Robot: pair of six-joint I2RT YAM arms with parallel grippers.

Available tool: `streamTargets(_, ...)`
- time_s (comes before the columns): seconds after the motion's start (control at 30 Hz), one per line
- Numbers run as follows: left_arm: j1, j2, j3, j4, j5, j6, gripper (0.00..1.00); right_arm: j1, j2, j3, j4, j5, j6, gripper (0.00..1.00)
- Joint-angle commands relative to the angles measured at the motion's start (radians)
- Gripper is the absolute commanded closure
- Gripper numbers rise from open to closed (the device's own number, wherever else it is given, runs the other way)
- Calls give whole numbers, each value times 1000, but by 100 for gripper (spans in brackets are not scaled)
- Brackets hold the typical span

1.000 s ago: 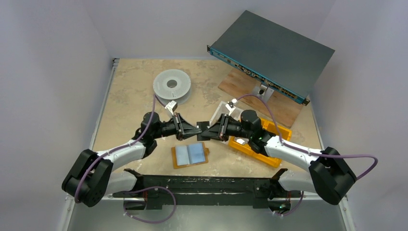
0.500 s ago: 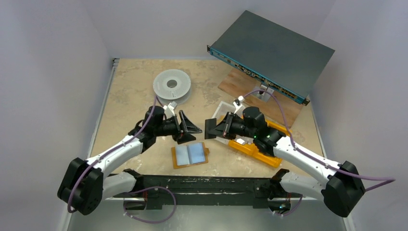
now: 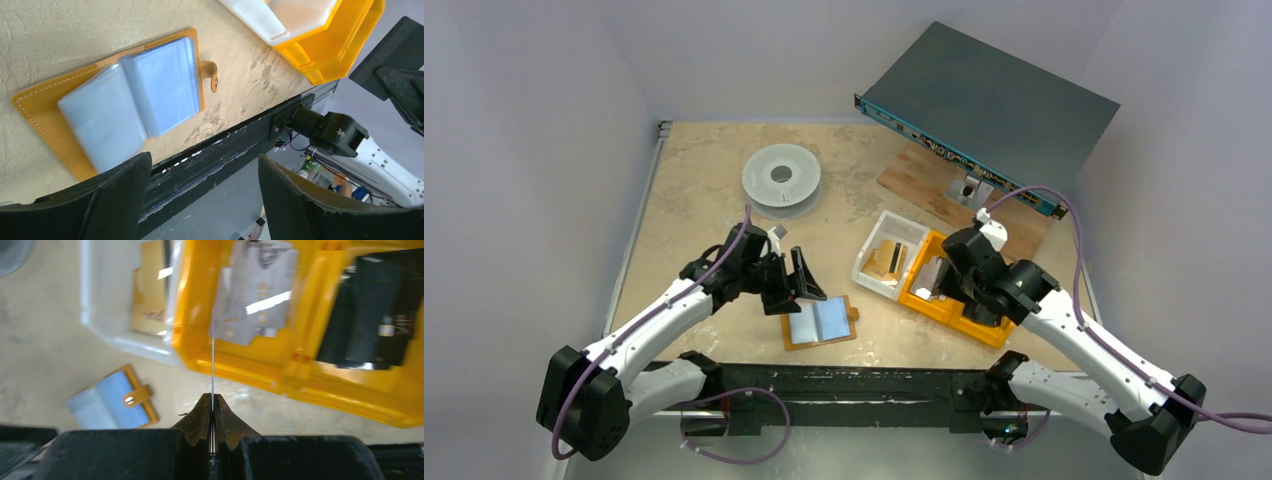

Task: Take the credit cards out of the card holder
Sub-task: Place the credit card in the storage box.

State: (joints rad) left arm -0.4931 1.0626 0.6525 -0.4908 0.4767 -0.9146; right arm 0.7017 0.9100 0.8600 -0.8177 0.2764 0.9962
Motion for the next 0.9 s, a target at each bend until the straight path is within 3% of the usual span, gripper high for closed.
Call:
streamTargets(0.0,-9,-32,60,-57,-8,72,22,0,18,90,-347,317,74,100)
streamTargets(0.1,-9,-27,66,-61,3,83,22,-4,46,119,-417,384,109,100)
streamTargets(0.47,-8,-24,75,-77,25,102,22,-138,246,150,-417,408,115,100)
streamTargets(0.67,-9,-23,80,-90,34,110,22,-212,360,189,-418,467,39,100)
streamTargets(0.87,-9,-26,88,-106,35,116,22,-227,461,181,-392,396,-32,100)
